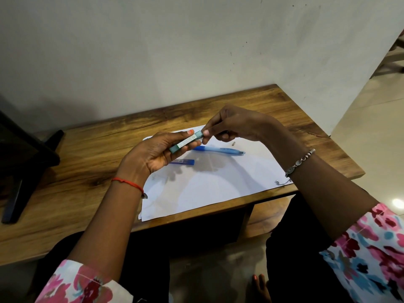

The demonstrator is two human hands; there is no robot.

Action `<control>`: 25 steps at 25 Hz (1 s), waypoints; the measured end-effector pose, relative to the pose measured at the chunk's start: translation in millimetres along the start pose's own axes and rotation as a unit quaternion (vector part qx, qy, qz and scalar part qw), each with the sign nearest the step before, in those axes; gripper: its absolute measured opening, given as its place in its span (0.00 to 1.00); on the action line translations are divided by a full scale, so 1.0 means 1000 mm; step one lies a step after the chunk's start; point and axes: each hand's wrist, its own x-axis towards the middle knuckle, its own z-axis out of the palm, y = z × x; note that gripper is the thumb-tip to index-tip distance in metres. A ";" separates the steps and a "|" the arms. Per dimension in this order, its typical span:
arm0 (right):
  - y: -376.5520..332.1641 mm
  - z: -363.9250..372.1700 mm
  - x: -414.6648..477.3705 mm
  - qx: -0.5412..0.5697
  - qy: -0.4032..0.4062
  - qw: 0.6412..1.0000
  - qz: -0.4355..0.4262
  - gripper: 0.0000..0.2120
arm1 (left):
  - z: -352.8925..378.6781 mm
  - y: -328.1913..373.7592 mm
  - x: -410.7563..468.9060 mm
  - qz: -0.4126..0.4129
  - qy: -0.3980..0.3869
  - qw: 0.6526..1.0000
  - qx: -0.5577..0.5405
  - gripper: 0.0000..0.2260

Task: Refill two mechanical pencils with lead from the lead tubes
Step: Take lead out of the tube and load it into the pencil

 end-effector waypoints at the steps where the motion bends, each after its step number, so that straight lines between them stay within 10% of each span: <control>1: 0.001 0.001 0.001 0.023 -0.005 1.000 0.019 0.06 | 0.000 0.001 -0.001 0.002 0.005 1.000 0.007 0.04; 25: 0.011 0.010 0.013 0.095 -0.073 0.982 0.148 0.05 | -0.013 -0.003 0.013 0.069 0.013 0.974 0.215 0.04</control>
